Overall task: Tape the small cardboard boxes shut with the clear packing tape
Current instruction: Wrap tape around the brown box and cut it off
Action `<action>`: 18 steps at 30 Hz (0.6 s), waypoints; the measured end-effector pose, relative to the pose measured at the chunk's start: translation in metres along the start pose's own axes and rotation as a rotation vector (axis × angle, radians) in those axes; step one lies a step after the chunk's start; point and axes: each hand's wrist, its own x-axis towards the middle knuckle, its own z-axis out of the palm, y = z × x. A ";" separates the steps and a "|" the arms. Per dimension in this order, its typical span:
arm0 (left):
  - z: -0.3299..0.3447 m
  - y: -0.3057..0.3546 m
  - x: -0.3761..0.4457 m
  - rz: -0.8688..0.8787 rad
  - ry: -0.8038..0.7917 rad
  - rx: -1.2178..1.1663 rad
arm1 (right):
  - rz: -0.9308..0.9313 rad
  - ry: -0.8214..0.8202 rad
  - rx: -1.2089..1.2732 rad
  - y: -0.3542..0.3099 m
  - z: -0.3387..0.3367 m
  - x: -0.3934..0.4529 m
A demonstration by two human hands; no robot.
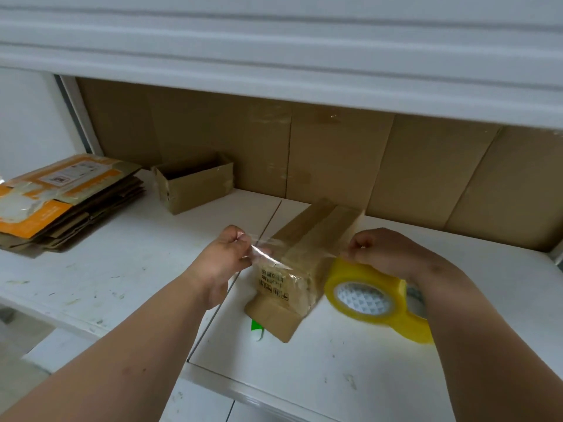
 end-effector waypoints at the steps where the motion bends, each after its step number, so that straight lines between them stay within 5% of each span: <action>1: 0.000 0.000 0.002 -0.004 0.008 -0.007 | 0.009 -0.003 -0.005 -0.001 0.001 -0.001; 12: 0.008 0.011 -0.001 -0.144 -0.128 -0.110 | 0.084 -0.078 0.035 -0.008 -0.017 -0.031; 18: 0.012 0.014 0.005 -0.082 -0.230 0.127 | 0.172 -0.112 -0.092 -0.007 -0.013 -0.041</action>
